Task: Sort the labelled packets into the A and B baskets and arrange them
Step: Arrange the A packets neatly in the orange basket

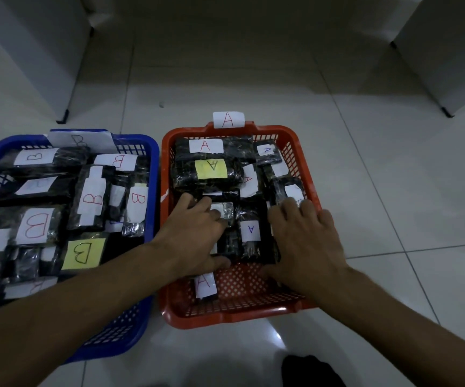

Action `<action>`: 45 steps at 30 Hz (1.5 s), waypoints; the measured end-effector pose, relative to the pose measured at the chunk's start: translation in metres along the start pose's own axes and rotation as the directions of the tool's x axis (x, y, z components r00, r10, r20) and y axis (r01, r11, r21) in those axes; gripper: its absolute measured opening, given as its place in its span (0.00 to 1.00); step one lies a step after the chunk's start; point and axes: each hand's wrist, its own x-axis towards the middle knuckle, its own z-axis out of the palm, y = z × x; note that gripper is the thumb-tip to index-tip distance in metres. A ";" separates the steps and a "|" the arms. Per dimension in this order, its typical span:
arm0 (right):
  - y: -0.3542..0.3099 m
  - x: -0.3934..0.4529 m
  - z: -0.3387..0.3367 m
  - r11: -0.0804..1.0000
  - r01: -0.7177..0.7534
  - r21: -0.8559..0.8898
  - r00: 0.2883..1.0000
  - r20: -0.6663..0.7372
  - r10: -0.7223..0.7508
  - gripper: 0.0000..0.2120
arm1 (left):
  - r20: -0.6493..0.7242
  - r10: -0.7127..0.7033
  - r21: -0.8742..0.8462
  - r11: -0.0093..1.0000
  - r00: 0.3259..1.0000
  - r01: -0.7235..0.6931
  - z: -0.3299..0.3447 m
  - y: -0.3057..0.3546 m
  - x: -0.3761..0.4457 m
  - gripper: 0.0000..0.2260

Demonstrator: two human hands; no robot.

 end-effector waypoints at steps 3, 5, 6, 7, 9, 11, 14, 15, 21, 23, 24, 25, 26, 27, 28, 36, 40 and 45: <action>0.009 -0.017 -0.001 0.990 -0.119 0.074 0.990 0.091 0.112 0.45 | -0.033 0.025 -0.039 0.999 0.999 -0.026 -0.008 0.008 0.009 0.31; 0.010 -0.022 0.000 0.982 -0.153 0.110 0.982 0.127 0.139 0.44 | -0.022 0.056 -0.034 0.998 0.998 -0.057 -0.009 0.012 0.016 0.29; 0.010 -0.023 0.000 0.979 -0.154 0.134 0.982 0.132 0.136 0.43 | -0.002 0.067 -0.034 0.997 0.998 -0.067 -0.009 0.013 0.018 0.29; 0.011 -0.025 -0.001 0.976 -0.148 0.163 0.983 0.135 0.126 0.42 | 0.017 0.071 -0.038 0.997 0.997 -0.070 -0.008 0.013 0.019 0.28; 0.015 -0.028 -0.003 0.968 -0.118 0.220 0.984 0.159 0.084 0.41 | 0.040 0.069 -0.033 0.997 0.997 -0.068 -0.005 0.012 0.019 0.29; 0.022 -0.031 -0.007 0.962 -0.080 0.262 0.983 0.180 0.033 0.39 | 0.052 0.065 -0.014 0.998 0.997 -0.064 -0.003 0.010 0.016 0.31; 0.031 -0.031 -0.009 0.974 -0.026 0.227 0.987 0.161 -0.011 0.37 | 0.016 0.067 -0.015 0.998 0.998 -0.067 -0.002 0.010 0.013 0.34; 0.032 -0.031 -0.008 0.979 -0.006 0.202 0.988 0.149 -0.025 0.36 | -0.003 0.071 -0.025 0.997 0.997 -0.071 -0.003 0.012 0.013 0.34; 0.042 -0.019 -0.018 0.820 -0.085 0.567 0.995 0.096 0.037 0.15 | -0.112 0.004 -0.302 0.952 0.994 -0.038 -0.007 0.012 0.021 0.25; 0.042 -0.006 -0.026 0.698 -0.118 0.706 0.992 0.055 0.112 0.11 | -0.166 -0.082 -0.444 0.896 0.983 -0.001 -0.008 0.007 0.021 0.17; 0.040 0.001 -0.028 0.644 -0.115 0.757 0.988 0.023 0.150 0.10 | -0.182 -0.130 -0.509 0.861 0.975 0.020 -0.008 0.004 0.021 0.15; 0.037 0.008 -0.029 0.595 -0.105 0.797 0.983 -0.006 0.182 0.09 | -0.185 -0.169 -0.556 0.830 0.968 0.039 -0.008 0.000 0.020 0.14; 0.032 0.015 -0.028 0.556 -0.094 0.826 0.980 -0.024 0.200 0.08 | -0.173 -0.197 -0.584 0.810 0.965 0.060 -0.007 -0.004 0.018 0.14; 0.026 0.022 -0.025 0.547 -0.085 0.833 0.978 -0.035 0.204 0.08 | -0.153 -0.217 -0.600 0.796 0.964 0.084 -0.004 -0.007 0.016 0.16; 0.020 0.028 -0.022 0.572 -0.073 0.817 0.979 -0.051 0.199 0.07 | -0.129 -0.239 -0.614 0.781 0.962 0.111 -0.002 -0.010 0.014 0.19; 0.009 0.045 0.002 0.930 0.043 0.365 0.973 -0.227 0.044 0.13 | -0.095 -0.263 -0.415 0.887 0.960 0.202 0.006 -0.006 0.014 0.37; 0.014 0.043 0.003 0.958 0.127 0.256 0.989 -0.107 -0.102 0.25 | -0.057 -0.209 -0.322 0.929 0.976 0.180 0.005 -0.004 0.011 0.33; 0.007 0.050 0.006 0.983 0.145 0.115 0.986 -0.099 -0.134 0.27 | 0.022 -0.089 -0.210 0.973 0.996 0.091 0.005 -0.008 0.002 0.28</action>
